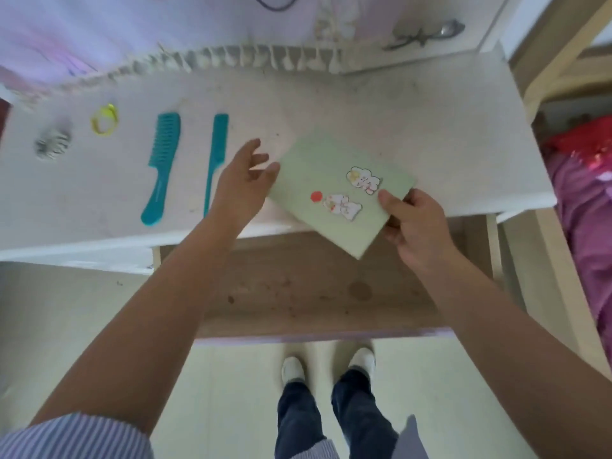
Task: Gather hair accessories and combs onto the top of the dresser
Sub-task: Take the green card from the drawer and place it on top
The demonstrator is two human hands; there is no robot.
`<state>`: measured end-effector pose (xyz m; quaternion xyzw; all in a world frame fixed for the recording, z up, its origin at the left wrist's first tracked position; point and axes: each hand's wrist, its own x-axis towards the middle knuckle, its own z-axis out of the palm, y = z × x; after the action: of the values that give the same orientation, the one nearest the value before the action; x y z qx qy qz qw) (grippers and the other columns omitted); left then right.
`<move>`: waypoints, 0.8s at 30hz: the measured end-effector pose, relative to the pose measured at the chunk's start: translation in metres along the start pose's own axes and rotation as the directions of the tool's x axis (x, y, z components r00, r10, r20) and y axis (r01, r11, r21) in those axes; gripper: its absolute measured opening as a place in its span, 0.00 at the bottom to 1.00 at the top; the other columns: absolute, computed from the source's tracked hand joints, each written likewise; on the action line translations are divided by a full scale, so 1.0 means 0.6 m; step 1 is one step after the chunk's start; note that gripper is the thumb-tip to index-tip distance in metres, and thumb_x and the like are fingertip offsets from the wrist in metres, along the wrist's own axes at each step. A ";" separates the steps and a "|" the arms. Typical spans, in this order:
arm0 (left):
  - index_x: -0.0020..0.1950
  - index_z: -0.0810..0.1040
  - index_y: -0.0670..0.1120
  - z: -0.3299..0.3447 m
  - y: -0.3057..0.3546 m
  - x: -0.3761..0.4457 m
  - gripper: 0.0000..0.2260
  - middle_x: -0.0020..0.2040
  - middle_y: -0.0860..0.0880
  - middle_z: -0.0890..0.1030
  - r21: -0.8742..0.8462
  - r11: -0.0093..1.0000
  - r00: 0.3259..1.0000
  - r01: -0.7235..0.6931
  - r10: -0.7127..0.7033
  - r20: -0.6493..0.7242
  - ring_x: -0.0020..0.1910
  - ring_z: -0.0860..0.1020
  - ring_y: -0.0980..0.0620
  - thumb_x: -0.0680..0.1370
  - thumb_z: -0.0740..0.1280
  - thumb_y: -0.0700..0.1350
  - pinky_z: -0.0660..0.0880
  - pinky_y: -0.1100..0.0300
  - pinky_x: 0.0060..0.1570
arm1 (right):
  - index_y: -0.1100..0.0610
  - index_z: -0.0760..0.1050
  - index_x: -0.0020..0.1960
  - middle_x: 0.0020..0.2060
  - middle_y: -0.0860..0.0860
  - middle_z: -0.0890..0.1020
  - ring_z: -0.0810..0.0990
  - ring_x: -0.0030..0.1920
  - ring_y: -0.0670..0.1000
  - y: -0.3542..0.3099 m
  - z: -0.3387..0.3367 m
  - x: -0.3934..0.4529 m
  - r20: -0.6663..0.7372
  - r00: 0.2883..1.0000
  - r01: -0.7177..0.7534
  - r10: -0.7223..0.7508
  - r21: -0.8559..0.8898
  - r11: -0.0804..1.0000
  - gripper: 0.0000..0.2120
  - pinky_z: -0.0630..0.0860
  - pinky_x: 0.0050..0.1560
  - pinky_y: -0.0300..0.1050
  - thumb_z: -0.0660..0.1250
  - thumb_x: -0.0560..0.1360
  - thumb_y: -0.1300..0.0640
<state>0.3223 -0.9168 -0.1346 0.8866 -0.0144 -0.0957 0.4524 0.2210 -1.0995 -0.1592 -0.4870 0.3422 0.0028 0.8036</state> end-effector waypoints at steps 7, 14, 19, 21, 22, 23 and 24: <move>0.73 0.59 0.41 -0.018 -0.080 -0.008 0.20 0.76 0.43 0.60 0.601 0.795 0.993 -0.080 0.014 0.115 0.75 0.57 0.47 0.81 0.55 0.44 0.52 0.56 0.73 | 0.64 0.69 0.62 0.58 0.60 0.77 0.79 0.54 0.59 0.008 0.107 0.036 -0.159 0.972 -0.145 0.173 0.175 0.974 0.13 0.78 0.51 0.51 0.60 0.78 0.68; 0.75 0.43 0.38 0.026 -0.114 -0.021 0.26 0.77 0.40 0.44 0.768 0.614 0.970 -0.180 -0.019 0.242 0.76 0.43 0.44 0.82 0.47 0.50 0.43 0.51 0.75 | 0.59 0.72 0.49 0.37 0.53 0.79 0.76 0.32 0.51 -0.005 0.059 0.025 -0.054 0.978 -0.204 0.203 -0.480 0.853 0.04 0.72 0.34 0.42 0.59 0.78 0.59; 0.74 0.49 0.36 0.032 -0.133 -0.049 0.30 0.76 0.36 0.51 0.721 0.592 0.929 -0.360 0.158 0.334 0.76 0.48 0.40 0.80 0.52 0.54 0.46 0.47 0.74 | 0.65 0.78 0.55 0.50 0.64 0.83 0.81 0.52 0.64 0.103 -0.041 -0.065 0.546 0.836 0.532 -0.060 -0.832 -0.159 0.30 0.79 0.51 0.55 0.80 0.59 0.50; 0.70 0.60 0.33 0.036 -0.155 -0.103 0.34 0.71 0.32 0.63 0.580 0.509 0.768 -0.636 0.342 0.542 0.72 0.57 0.35 0.75 0.60 0.58 0.53 0.44 0.72 | 0.59 0.79 0.57 0.54 0.63 0.83 0.81 0.55 0.66 0.149 -0.071 -0.091 0.590 0.802 0.567 0.087 -0.708 -0.422 0.43 0.76 0.49 0.70 0.82 0.45 0.42; 0.68 0.65 0.33 0.037 -0.174 -0.137 0.37 0.68 0.33 0.68 0.510 0.426 0.661 -0.748 0.400 0.635 0.72 0.59 0.36 0.71 0.62 0.61 0.54 0.45 0.73 | 0.55 0.79 0.58 0.57 0.61 0.82 0.80 0.56 0.66 0.162 -0.078 -0.098 0.554 0.820 0.549 0.145 -0.689 -0.472 0.47 0.74 0.48 0.72 0.82 0.41 0.41; 0.66 0.67 0.34 0.037 -0.190 -0.171 0.38 0.67 0.35 0.69 0.465 0.371 0.589 -0.804 0.390 0.708 0.74 0.53 0.40 0.69 0.60 0.64 0.48 0.49 0.74 | 0.54 0.79 0.58 0.58 0.61 0.82 0.79 0.57 0.66 0.170 -0.081 -0.099 0.523 0.837 0.527 0.163 -0.689 -0.498 0.48 0.73 0.48 0.73 0.82 0.39 0.43; 0.67 0.66 0.35 0.034 -0.206 -0.197 0.39 0.68 0.37 0.68 0.444 0.329 0.545 -0.834 0.359 0.758 0.76 0.44 0.45 0.69 0.57 0.66 0.40 0.53 0.74 | 0.54 0.79 0.58 0.58 0.62 0.81 0.79 0.57 0.67 0.173 -0.083 -0.098 0.510 0.848 0.505 0.145 -0.692 -0.515 0.49 0.72 0.47 0.75 0.83 0.38 0.46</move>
<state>0.1953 -0.8470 -0.2270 0.8421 -0.5218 -0.1364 -0.0008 0.1134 -1.0646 -0.2224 -0.9692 -0.0981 0.2253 0.0180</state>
